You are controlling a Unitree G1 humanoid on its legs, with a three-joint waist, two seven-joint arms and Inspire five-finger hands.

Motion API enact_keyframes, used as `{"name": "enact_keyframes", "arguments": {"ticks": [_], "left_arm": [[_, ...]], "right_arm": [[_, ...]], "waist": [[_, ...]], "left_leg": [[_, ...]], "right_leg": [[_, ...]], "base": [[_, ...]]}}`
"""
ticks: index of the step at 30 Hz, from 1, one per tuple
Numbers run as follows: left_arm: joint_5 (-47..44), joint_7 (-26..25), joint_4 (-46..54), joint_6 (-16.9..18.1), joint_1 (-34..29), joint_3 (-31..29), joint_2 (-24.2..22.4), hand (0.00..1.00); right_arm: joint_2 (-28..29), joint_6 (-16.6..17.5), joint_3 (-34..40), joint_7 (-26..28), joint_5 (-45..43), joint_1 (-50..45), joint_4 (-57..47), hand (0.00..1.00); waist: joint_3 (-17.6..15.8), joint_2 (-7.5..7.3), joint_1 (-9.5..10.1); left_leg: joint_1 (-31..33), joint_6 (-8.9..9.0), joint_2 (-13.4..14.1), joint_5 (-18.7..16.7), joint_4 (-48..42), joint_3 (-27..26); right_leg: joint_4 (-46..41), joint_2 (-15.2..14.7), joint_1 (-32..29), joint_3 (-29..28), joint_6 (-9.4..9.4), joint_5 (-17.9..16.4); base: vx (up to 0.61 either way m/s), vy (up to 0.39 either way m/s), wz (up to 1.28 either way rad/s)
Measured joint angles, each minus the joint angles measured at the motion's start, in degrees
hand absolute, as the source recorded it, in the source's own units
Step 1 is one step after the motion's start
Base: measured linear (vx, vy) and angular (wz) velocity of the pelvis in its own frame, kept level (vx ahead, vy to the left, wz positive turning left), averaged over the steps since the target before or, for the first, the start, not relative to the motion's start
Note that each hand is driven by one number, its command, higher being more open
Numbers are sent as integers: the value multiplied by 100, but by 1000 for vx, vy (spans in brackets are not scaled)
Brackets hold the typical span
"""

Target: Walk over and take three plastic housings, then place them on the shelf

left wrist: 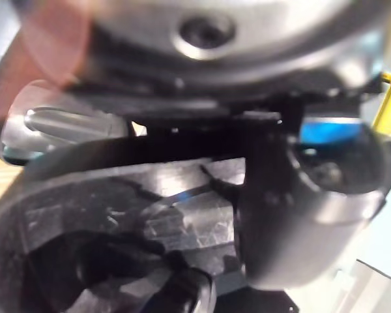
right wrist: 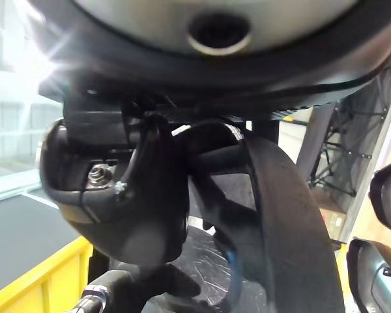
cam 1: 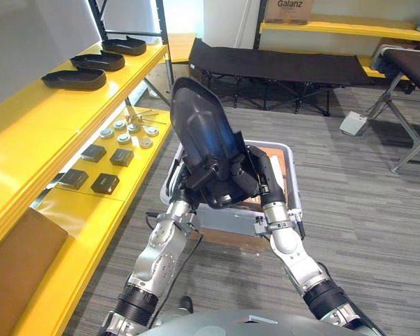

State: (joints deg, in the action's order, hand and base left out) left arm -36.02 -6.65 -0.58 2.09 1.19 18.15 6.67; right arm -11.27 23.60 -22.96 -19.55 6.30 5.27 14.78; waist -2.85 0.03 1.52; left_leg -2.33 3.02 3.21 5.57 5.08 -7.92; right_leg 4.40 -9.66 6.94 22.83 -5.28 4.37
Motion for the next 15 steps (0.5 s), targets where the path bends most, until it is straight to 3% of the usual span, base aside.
{"name": "enact_keyframes", "arguments": {"ticks": [6,8,15], "left_arm": [[338,-499,17,708,1,-39,-64,0],[1308,-809,35,1032,0,-93,-203,0],[3705,-1871,528,1384,0,-102,-234,0]], "right_arm": [[37,225,-299,-11,-48,-49,-307,100],[52,260,-376,-87,-112,-88,-382,100],[340,355,-311,-364,-483,-522,-516,100]], "waist": [[39,-3,-4],[39,-3,7],[44,5,-20]], "left_leg": [[-6,14,41,-12,-1,-40],[-6,15,43,-12,-1,-42],[-8,50,55,-52,-1,-140]], "right_leg": [[0,43,-19,-50,10,-6],[-1,56,-22,-56,26,-17],[-2,77,-86,-161,50,-34]], "base": [[0,0,-3],[0,0,0],[5,1,-7]]}}
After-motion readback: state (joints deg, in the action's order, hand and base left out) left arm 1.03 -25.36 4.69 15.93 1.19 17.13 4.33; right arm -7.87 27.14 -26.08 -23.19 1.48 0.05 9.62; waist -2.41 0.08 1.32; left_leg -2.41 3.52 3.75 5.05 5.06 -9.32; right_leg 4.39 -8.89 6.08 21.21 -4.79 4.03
